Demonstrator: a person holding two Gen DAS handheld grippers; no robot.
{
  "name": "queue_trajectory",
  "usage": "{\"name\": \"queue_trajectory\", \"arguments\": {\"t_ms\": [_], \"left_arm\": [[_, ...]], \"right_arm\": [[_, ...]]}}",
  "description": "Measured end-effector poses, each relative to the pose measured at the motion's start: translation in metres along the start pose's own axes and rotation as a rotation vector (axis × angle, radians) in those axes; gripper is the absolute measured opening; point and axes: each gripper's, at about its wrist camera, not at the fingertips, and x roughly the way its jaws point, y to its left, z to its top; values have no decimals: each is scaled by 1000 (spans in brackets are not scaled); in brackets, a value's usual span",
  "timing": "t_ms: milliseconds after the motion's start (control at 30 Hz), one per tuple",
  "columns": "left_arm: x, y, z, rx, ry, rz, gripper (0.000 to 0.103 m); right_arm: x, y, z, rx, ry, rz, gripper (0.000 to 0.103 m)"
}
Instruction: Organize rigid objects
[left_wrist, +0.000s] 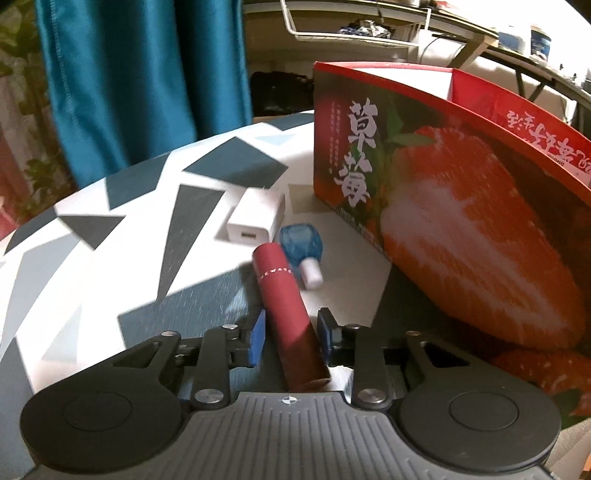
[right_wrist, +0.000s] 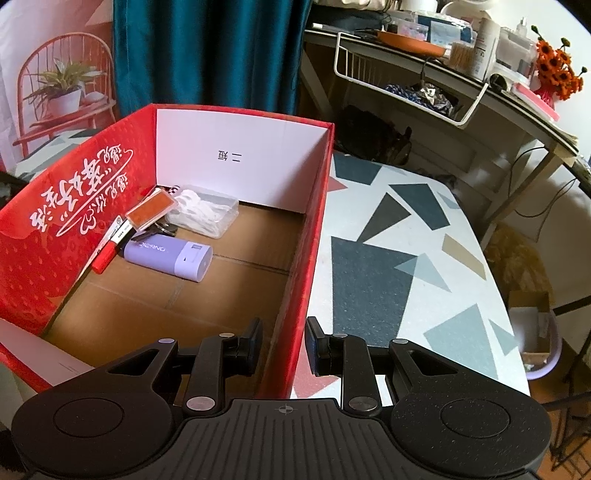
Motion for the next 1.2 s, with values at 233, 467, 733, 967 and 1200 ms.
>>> {"name": "queue_trajectory", "arguments": {"t_ms": [233, 467, 733, 967, 1200], "left_arm": [[-6, 0, -1, -48, 20, 64, 32], [12, 0, 15, -92, -2, 137, 34], [9, -14, 12, -77, -15, 188, 24], [-20, -8, 16, -182, -68, 146, 24], [-59, -23, 48, -194, -187, 104, 24]], "right_arm": [[0, -1, -1, 11, -13, 17, 24], [-1, -2, -1, 12, -15, 22, 24], [-1, -2, -2, 17, -19, 24, 24], [-1, -2, -2, 18, -21, 24, 24], [-2, -2, -2, 23, -27, 22, 24]]}}
